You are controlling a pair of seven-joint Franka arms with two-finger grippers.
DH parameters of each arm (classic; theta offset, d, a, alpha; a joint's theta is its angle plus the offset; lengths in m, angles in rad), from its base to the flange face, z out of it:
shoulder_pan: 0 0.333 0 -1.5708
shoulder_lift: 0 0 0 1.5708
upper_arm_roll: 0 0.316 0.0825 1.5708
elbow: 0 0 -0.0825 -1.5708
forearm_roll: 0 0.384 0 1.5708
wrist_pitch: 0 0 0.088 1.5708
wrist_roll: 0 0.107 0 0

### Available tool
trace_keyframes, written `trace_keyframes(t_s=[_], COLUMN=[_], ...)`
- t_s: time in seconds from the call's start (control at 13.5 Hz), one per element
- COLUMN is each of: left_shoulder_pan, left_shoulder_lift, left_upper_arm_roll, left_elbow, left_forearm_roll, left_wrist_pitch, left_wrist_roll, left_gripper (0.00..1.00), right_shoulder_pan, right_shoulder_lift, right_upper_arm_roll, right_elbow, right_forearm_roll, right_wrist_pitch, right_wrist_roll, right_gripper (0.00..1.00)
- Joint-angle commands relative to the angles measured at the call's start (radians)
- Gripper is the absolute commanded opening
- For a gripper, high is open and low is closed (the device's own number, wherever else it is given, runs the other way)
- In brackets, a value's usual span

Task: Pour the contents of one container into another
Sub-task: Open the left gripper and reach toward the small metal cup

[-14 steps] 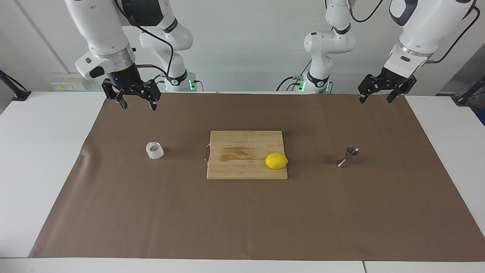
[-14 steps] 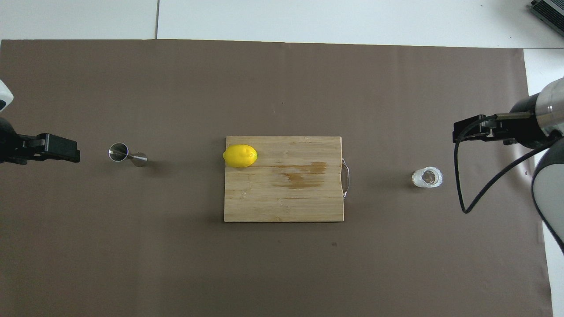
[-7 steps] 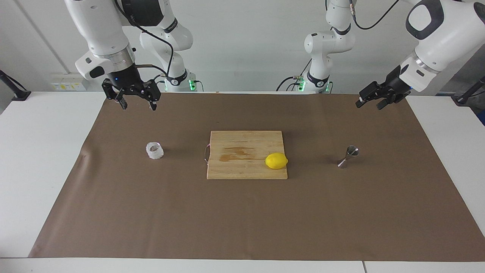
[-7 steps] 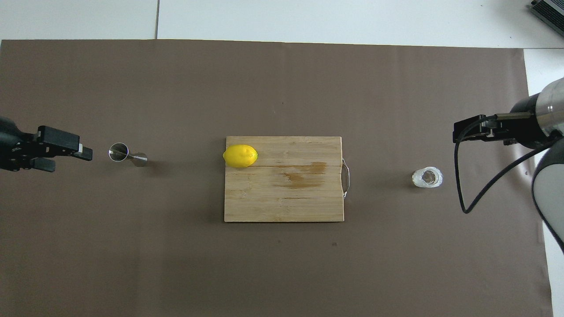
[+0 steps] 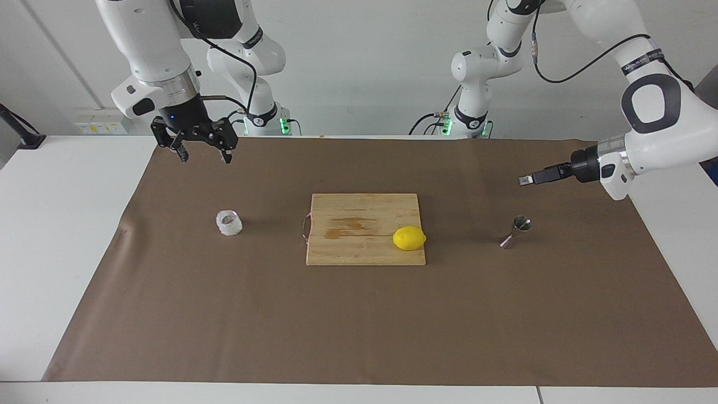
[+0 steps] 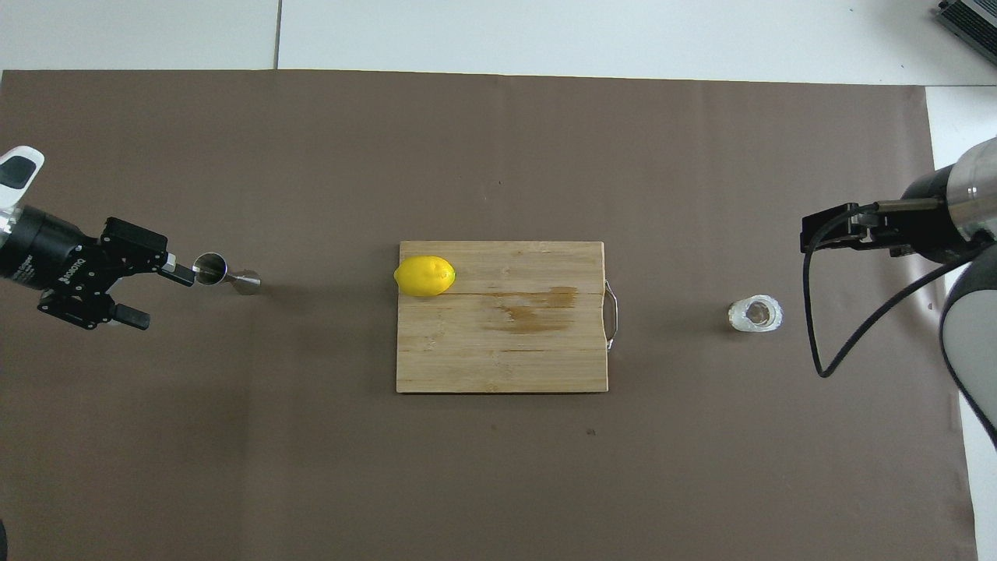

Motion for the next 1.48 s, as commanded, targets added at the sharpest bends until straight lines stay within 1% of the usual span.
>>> trace_keyframes(t_s=[0.0, 0.15, 0.3, 0.44, 0.67, 0.81, 0.89, 1.04, 1.11, 1.41], left_shoulder_pan=[0.033, 0.040, 0.060, 0.065, 0.073, 0.065, 0.064, 0.067, 0.071, 0.070], left_shoulder_lift=[0.082, 0.139, 0.164, 0.197, 0.207, 0.217, 0.219, 0.272, 0.282, 0.288], left_upper_arm_roll=[0.004, 0.033, 0.042, 0.064, 0.085, 0.131, 0.136, 0.151, 0.154, 0.173], left_elbow=[0.044, 0.061, 0.062, 0.061, 0.055, 0.047, 0.039, 0.035, 0.035, 0.006], left_forearm_roll=[-0.093, -0.150, -0.181, -0.237, -0.303, -0.363, -0.374, -0.409, -0.420, -0.468], left_wrist_pitch=[-0.076, -0.127, -0.133, -0.139, -0.129, -0.107, -0.107, -0.119, -0.118, -0.110], left_wrist_roll=[-0.156, -0.222, -0.230, -0.239, -0.265, -0.264, -0.264, -0.258, -0.258, -0.265], left_gripper=[1.00, 1.00, 1.00, 1.00, 1.00, 1.00, 1.00, 1.00, 1.00, 1.00], right_shoulder_pan=[-0.011, -0.011, -0.011, -0.011, -0.011, -0.011, -0.011, -0.011, -0.011, -0.011], right_shoulder_lift=[0.005, 0.005, 0.005, 0.005, 0.005, 0.005, 0.005, 0.005, 0.005, 0.005], right_upper_arm_roll=[0.006, 0.008, 0.008, 0.008, 0.006, 0.006, 0.006, 0.008, 0.006, 0.006], right_elbow=[0.014, 0.013, 0.013, 0.013, 0.013, 0.013, 0.013, 0.013, 0.013, 0.013], right_forearm_roll=[0.026, 0.026, 0.026, 0.026, 0.026, 0.026, 0.026, 0.026, 0.026, 0.026], right_wrist_pitch=[-0.019, -0.020, -0.019, -0.019, -0.019, -0.019, -0.019, -0.019, -0.019, -0.019], right_wrist_roll=[-0.005, -0.005, -0.005, -0.005, -0.005, -0.005, -0.005, -0.005, -0.005, -0.005], right_gripper=[1.00, 1.00, 1.00, 1.00, 1.00, 1.00, 1.00, 1.00, 1.00, 1.00])
